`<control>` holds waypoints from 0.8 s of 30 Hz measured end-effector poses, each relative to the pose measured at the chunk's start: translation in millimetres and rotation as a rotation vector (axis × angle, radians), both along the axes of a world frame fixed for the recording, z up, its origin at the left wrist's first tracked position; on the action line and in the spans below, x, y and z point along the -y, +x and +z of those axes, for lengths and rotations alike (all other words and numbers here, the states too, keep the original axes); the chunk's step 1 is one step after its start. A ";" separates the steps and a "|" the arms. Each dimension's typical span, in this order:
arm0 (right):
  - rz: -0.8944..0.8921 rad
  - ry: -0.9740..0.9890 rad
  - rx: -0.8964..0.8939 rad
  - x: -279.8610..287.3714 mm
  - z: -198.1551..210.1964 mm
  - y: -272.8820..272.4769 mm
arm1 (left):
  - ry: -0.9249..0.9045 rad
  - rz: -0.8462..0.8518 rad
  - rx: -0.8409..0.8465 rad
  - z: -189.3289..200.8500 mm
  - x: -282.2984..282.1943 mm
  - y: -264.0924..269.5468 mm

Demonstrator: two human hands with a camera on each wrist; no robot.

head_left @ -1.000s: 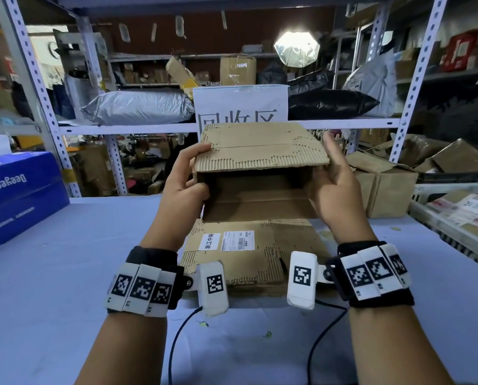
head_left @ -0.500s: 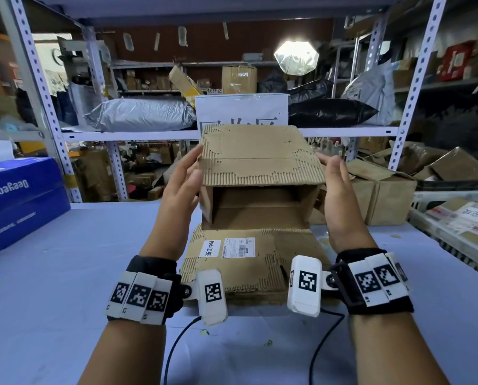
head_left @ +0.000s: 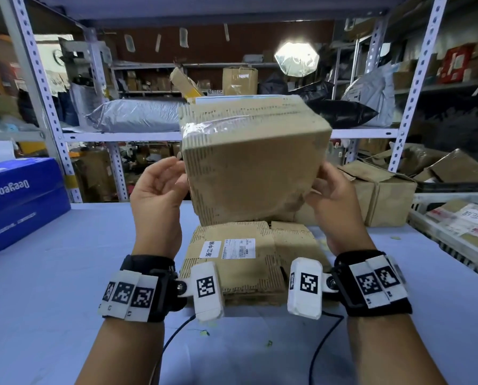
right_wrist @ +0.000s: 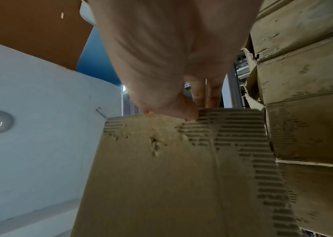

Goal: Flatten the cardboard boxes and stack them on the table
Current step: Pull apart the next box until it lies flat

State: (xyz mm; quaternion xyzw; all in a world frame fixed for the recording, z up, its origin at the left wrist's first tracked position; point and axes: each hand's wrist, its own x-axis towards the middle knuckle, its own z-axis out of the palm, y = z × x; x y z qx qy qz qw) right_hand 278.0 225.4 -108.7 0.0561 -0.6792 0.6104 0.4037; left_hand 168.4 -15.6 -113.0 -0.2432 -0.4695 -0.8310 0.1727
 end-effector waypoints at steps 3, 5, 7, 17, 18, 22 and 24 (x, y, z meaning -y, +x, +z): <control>-0.015 -0.060 -0.005 2.3 -0.4 -1.4 | -0.150 -0.049 0.136 2.0 2.2 -2.9; -0.010 -0.098 0.002 3.0 -1.1 -2.5 | -0.279 -0.176 0.228 2.4 1.5 -3.8; -0.020 -0.112 0.020 3.6 -2.4 -3.6 | -0.329 -0.322 0.300 0.8 0.1 -1.3; -0.168 -0.364 0.115 -10.6 -9.9 -7.3 | -0.103 -0.385 0.233 -0.9 1.0 2.2; -0.224 -0.362 0.126 -13.4 -10.1 -7.8 | -0.094 -0.373 0.208 0.2 0.4 3.9; -0.382 -0.315 0.107 -12.7 -6.9 -5.6 | -0.067 -0.318 0.160 5.3 -0.9 8.9; -0.354 -0.188 0.108 -4.6 -3.7 -5.0 | -0.102 -0.269 0.150 6.6 -2.8 10.4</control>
